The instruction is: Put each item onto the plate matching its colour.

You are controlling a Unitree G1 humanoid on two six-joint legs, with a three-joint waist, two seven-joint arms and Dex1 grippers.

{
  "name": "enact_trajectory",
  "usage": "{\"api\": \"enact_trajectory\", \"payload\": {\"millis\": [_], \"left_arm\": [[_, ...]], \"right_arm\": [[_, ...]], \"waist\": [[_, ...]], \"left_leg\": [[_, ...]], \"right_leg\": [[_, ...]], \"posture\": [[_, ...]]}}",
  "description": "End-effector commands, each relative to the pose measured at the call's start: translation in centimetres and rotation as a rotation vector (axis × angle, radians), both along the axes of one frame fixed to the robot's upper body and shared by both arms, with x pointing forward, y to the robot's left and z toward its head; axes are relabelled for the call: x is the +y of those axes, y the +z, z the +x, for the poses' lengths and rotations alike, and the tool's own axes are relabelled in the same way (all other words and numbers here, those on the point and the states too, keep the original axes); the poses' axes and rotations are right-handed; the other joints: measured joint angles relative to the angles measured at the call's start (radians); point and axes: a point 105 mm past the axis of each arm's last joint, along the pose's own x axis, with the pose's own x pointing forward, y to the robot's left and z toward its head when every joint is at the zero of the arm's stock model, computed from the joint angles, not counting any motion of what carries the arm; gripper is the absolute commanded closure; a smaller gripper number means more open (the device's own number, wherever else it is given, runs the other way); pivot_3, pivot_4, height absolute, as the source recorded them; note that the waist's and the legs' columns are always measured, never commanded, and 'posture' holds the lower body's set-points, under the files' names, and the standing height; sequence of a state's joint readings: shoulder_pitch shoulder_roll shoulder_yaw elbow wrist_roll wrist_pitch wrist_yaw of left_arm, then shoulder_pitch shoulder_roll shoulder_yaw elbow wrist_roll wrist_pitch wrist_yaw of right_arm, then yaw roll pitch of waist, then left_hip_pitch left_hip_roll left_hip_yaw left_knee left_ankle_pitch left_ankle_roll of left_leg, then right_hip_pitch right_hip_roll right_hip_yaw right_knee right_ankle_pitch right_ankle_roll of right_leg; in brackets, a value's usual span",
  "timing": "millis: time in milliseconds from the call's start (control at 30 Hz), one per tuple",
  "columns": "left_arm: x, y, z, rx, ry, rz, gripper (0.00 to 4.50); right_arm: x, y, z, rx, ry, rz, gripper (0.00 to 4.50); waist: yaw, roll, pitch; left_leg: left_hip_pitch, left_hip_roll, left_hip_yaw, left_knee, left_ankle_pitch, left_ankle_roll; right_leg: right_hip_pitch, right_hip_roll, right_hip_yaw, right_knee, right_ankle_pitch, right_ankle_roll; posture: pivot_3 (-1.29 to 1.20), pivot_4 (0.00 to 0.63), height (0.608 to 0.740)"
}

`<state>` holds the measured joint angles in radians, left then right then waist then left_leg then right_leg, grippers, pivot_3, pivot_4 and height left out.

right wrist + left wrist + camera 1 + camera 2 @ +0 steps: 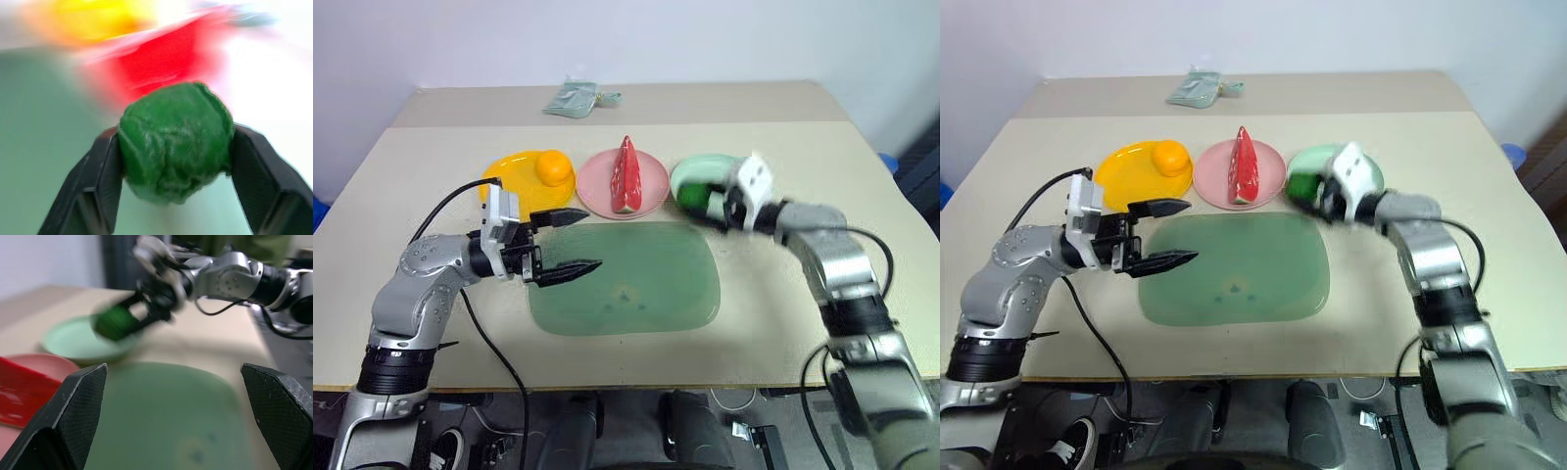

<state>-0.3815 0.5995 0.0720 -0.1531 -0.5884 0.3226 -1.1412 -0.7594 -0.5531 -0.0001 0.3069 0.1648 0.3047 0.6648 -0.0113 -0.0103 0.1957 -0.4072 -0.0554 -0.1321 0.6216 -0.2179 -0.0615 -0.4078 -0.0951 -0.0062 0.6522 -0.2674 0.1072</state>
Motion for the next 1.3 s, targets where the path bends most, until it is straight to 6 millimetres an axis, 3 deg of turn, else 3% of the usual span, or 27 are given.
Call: {"api": "enact_trajectory", "payload": {"millis": [33,100,233,433,600,767,933,1033,1100,1300], "left_arm": [[0.0,0.4,0.9,-0.028,0.066,0.004,0.0],[-0.1,0.1,1.4,-0.033,0.102,0.01,0.0],[-0.3,-0.2,2.4,-0.023,0.185,0.008,0.0],[-0.1,-0.2,2.2,-0.039,0.173,0.005,0.0],[-0.2,0.7,1.3,-0.016,0.079,-0.048,0.0],[0.5,1.2,1.7,-0.082,0.081,-0.04,0.0],[1.5,1.6,2.1,-0.103,0.07,-0.039,0.0],[2.5,1.6,2.0,-0.082,0.06,-0.017,0.0],[3.0,1.4,1.8,-0.056,0.055,-0.002,0.0],[2.4,1.5,1.6,-0.022,0.02,-0.013,0.0]], "right_arm": [[-2.0,0.0,1.1,-0.041,-0.128,0.007,2.03],[-1.8,-0.3,1.3,-0.033,-0.119,0.027,2.03],[-1.2,-1.6,1.6,0.013,-0.099,0.028,0.04],[-1.0,-0.4,1.5,-0.033,-0.093,0.047,0.02],[-0.4,3.3,0.3,-0.123,0.0,0.236,0.02],[0.5,4.8,-3.3,-0.174,0.207,0.294,0.02],[2.2,3.7,-7.8,-0.13,0.421,0.238,0.02],[3.7,0.6,-12.8,0.026,0.643,0.123,0.02],[4.0,-1.5,-14.9,0.106,0.699,0.048,0.02],[4.2,-1.4,-13.2,0.057,0.625,0.06,0.02]], "waist": [[0.003,-0.001,-0.001],[-0.003,-0.001,-0.001],[-0.011,-0.001,0.0],[-0.01,-0.001,0.0],[-0.009,0.0,0.0],[-0.004,0.0,0.0],[-0.004,0.0,0.0],[-0.005,0.0,0.0],[-0.005,0.0,0.0],[-0.007,0.0,0.0]], "left_leg": [[0.0,0.0,0.0,0.0,0.0,0.0],[0.0,0.0,0.0,-0.001,0.0,0.001],[0.0,0.0,0.003,-0.001,-0.001,0.002],[0.0,0.0,0.003,0.0,-0.001,0.002],[0.0,0.0,0.003,0.0,-0.001,0.002],[0.0,0.0,0.003,0.0,-0.001,0.002],[0.0,0.0,0.003,0.001,-0.001,0.002],[0.0,0.0,0.002,0.0,-0.002,0.003],[0.0,0.001,0.002,0.0,-0.002,0.003],[0.001,0.001,0.005,0.003,-0.002,0.004]], "right_leg": [[0.0,0.0,0.0,0.0,0.0,0.0],[0.0,0.0,0.0,-0.001,0.0,0.0],[-0.001,-0.001,0.002,-0.001,0.001,0.001],[-0.001,0.0,0.002,0.001,0.001,0.001],[-0.001,0.0,0.002,0.001,0.001,0.001],[-0.001,0.0,0.002,0.0,0.001,0.001],[0.0,0.0,0.002,0.0,0.001,0.001],[0.0,0.0,0.002,0.0,0.001,0.001],[0.0,0.001,0.002,0.0,0.0,0.001],[0.001,0.001,0.003,-0.001,0.001,0.001]], "posture": [[0.0,0.15,0.74],[0.0,0.15,0.74],[0.0,0.15,0.74],[0.0,0.15,0.74],[0.0,0.15,0.74],[0.0,0.15,0.74],[0.0,0.15,0.74],[0.0,0.15,0.74],[0.0,0.15,0.74],[0.0,0.15,0.74]]}}
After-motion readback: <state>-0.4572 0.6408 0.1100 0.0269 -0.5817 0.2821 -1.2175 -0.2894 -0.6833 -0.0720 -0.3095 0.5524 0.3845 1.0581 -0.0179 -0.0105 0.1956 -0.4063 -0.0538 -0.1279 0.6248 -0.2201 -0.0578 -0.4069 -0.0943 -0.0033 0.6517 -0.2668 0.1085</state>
